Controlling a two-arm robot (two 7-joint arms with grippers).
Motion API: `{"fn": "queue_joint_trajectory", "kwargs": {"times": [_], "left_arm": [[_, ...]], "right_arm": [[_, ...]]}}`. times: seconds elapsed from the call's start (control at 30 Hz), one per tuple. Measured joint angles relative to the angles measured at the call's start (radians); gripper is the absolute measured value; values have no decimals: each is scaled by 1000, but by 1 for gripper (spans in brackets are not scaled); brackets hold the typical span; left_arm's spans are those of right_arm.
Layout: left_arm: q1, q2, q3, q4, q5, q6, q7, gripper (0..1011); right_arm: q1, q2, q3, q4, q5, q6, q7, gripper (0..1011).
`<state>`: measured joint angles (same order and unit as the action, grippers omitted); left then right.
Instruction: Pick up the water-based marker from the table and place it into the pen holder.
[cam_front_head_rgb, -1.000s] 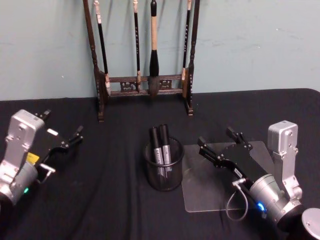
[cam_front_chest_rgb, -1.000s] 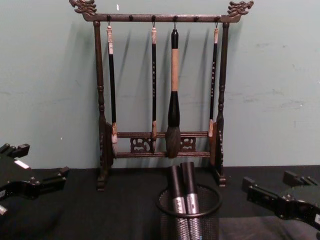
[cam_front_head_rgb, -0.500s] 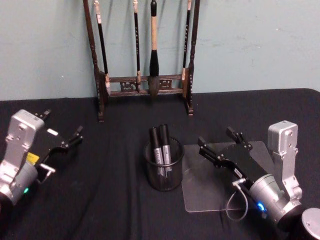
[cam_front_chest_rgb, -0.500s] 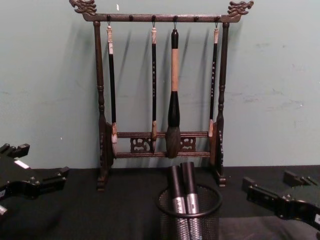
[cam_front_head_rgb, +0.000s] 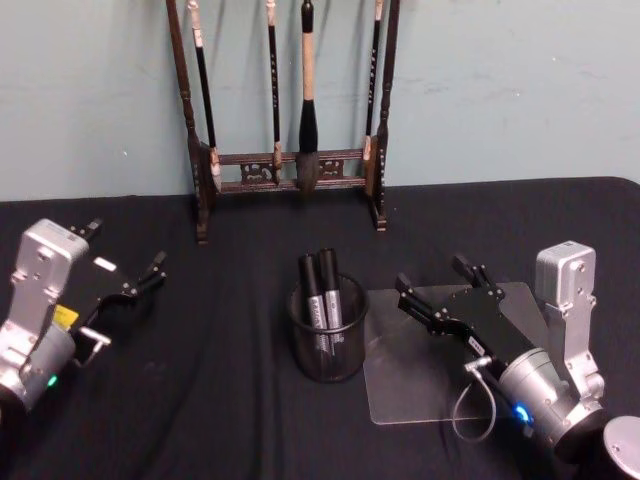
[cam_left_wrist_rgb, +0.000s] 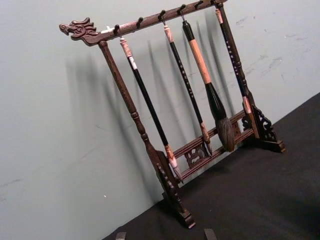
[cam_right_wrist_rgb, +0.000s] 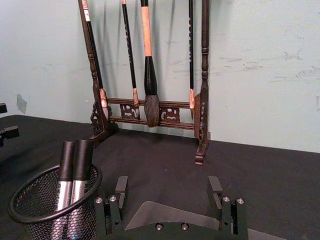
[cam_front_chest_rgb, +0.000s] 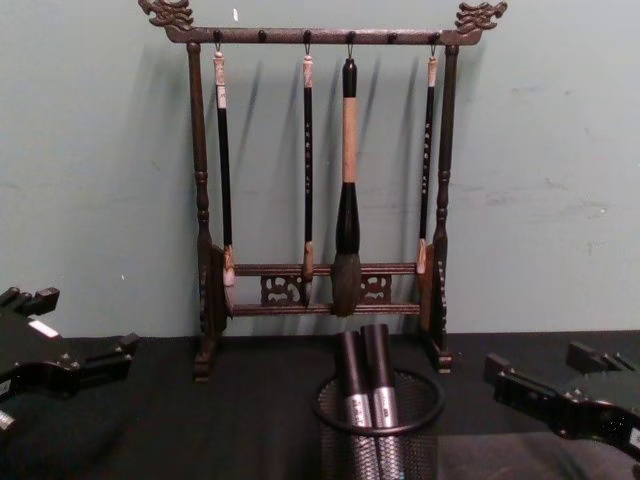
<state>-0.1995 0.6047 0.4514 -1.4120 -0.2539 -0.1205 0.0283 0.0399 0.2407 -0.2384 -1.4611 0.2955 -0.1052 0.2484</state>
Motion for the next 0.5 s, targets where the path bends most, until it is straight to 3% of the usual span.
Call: {"fn": "queue_joint_trajectory", "kwargs": {"times": [0.5], "left_arm": [[0,0,0,0,0,0,0,1009]], "right_arm": [[0,0,0,0,0,0,0,1002]]}}
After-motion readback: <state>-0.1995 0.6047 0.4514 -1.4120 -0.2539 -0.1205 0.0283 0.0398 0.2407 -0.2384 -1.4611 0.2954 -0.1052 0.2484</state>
